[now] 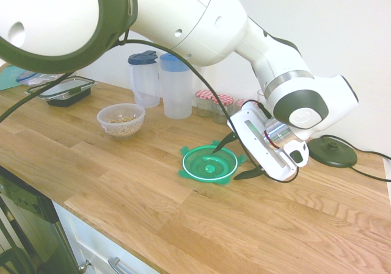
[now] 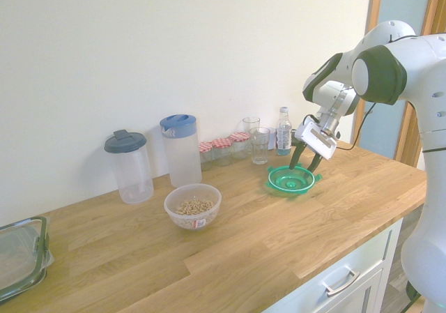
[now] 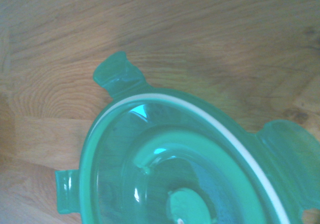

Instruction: Cover the lid of food container

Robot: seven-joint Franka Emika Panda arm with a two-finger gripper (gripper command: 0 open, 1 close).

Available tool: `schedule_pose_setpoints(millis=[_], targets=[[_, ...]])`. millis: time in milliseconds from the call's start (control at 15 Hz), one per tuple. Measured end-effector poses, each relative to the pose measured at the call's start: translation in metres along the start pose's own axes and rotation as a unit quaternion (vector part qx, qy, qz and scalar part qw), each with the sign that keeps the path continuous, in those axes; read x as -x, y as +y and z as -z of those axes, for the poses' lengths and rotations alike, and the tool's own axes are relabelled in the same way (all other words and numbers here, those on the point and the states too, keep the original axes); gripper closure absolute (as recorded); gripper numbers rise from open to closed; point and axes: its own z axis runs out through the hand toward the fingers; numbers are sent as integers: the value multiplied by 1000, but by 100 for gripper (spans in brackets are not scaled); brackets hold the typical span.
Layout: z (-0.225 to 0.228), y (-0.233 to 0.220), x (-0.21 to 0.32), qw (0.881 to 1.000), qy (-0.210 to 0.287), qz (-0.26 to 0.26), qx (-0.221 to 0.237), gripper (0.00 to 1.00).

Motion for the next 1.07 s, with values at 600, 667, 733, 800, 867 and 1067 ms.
schedule_pose_setpoints(millis=[600, 667, 733, 800, 867, 1067], targets=[[-9, 17, 5, 999, -43, 13, -21, 100], [-8, 21, 5, 999, -44, 15, -25, 100], [-7, 23, 5, 998, -44, 17, -28, 100], [-8, 26, 4, 998, -44, 20, -30, 100], [-8, 28, 4, 998, -42, 22, -31, 100], [-9, 36, 2, 998, -36, 31, -38, 100]])
